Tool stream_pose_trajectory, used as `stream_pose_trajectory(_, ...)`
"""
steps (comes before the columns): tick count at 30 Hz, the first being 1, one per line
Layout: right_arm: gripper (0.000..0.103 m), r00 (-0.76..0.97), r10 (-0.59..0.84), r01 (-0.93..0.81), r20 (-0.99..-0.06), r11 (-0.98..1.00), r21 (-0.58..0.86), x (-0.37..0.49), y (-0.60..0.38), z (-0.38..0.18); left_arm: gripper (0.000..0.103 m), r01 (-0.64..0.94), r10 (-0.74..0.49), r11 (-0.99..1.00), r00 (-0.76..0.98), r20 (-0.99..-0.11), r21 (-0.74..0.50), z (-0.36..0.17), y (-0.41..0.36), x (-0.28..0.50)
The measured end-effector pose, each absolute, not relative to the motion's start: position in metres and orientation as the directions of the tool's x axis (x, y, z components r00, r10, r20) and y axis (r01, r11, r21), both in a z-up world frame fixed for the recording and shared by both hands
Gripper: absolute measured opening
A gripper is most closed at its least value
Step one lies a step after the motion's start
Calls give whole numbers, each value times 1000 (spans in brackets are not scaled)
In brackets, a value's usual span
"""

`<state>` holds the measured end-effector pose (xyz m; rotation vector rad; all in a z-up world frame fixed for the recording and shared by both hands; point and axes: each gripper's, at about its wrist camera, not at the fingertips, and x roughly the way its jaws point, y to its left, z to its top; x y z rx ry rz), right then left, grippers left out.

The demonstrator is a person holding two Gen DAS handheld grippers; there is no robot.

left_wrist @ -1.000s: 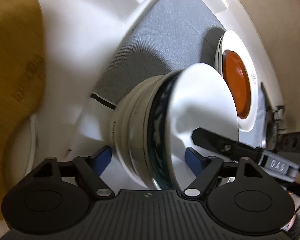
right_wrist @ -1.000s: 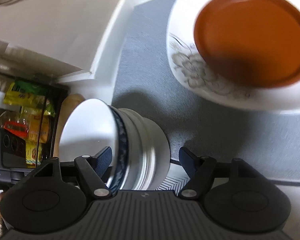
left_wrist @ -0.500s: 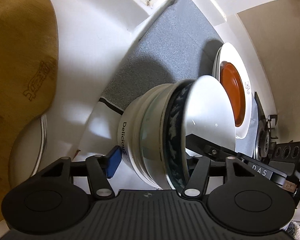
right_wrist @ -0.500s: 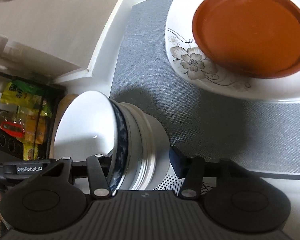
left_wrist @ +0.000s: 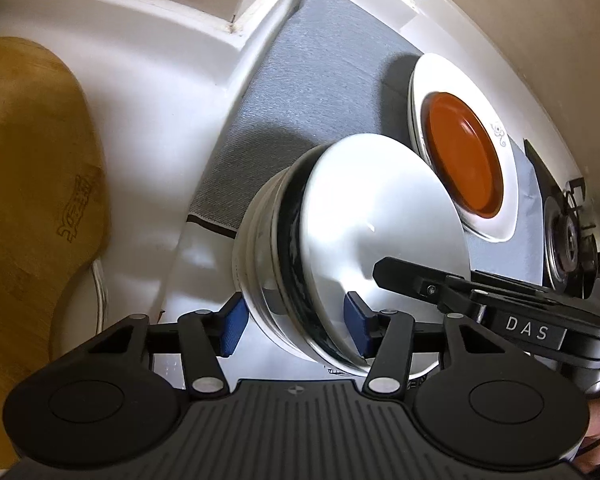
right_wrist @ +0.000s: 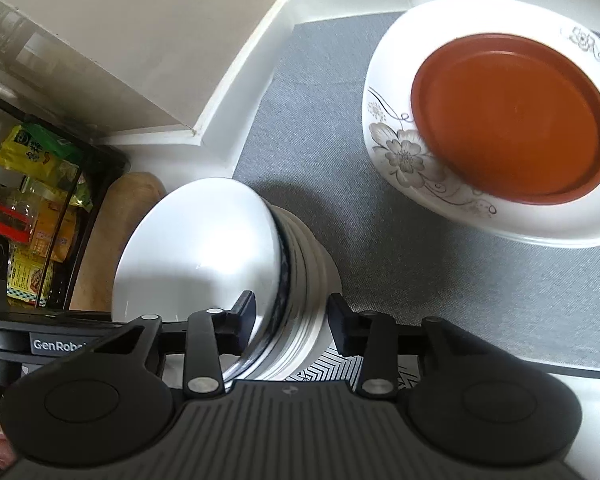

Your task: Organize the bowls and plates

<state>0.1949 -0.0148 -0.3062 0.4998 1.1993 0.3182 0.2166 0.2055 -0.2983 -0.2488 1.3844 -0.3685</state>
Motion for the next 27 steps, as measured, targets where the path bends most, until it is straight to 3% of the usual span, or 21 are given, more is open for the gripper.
stream_pose_trajectory(27,42,480,389,165,-786,840,517,187,-82,-252,55,272,-397,897,148,-906,-349,-241,126,249)
